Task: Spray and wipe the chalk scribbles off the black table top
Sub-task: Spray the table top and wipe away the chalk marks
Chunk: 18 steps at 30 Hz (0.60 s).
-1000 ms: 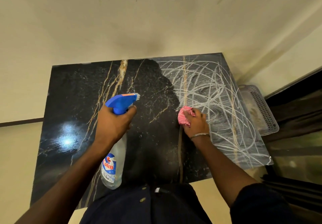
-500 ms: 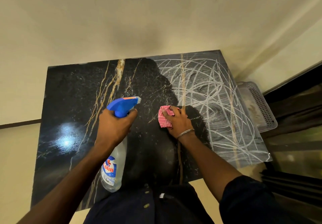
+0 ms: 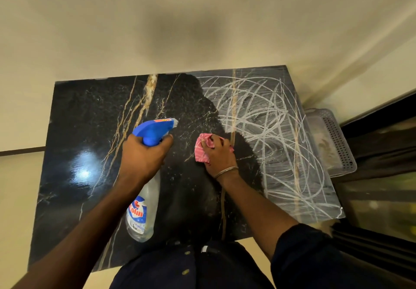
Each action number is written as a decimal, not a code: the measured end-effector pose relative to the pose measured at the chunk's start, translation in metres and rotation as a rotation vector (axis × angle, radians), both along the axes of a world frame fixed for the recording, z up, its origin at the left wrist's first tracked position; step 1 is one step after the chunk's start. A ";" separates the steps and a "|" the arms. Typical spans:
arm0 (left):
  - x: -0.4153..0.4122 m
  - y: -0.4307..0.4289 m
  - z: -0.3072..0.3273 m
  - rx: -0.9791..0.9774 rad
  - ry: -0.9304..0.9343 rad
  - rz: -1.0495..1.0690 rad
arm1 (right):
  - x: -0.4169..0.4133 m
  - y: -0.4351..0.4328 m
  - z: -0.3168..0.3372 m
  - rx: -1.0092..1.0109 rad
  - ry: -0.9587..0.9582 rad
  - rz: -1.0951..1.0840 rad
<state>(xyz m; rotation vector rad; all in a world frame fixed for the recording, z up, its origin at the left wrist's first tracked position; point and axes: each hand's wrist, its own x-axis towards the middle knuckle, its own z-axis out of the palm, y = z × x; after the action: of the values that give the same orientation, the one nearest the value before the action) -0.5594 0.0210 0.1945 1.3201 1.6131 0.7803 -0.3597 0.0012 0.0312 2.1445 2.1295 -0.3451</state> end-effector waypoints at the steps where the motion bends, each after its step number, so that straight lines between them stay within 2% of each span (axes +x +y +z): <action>1: 0.001 0.001 0.000 0.000 0.001 0.001 | 0.006 0.001 0.000 -0.001 0.006 0.042; 3: 0.004 0.003 0.001 0.004 0.002 0.007 | 0.026 0.005 0.000 -0.007 0.021 0.020; 7: 0.005 0.008 0.002 -0.001 0.017 0.040 | 0.058 0.016 0.001 0.050 0.031 -0.279; 10: 0.007 0.013 0.002 -0.014 0.025 0.036 | 0.049 0.024 0.006 0.073 -0.023 -0.375; 13: 0.008 0.017 0.002 -0.007 0.030 0.020 | 0.019 0.026 0.003 0.067 0.016 -0.314; 18: 0.014 0.023 0.001 0.000 0.030 0.035 | -0.026 0.026 -0.007 0.055 0.053 -0.031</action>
<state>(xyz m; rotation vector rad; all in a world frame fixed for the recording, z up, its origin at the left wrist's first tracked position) -0.5451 0.0440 0.1958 1.3126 1.6640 0.7840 -0.3856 0.0275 0.0240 2.2246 2.1606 -0.3538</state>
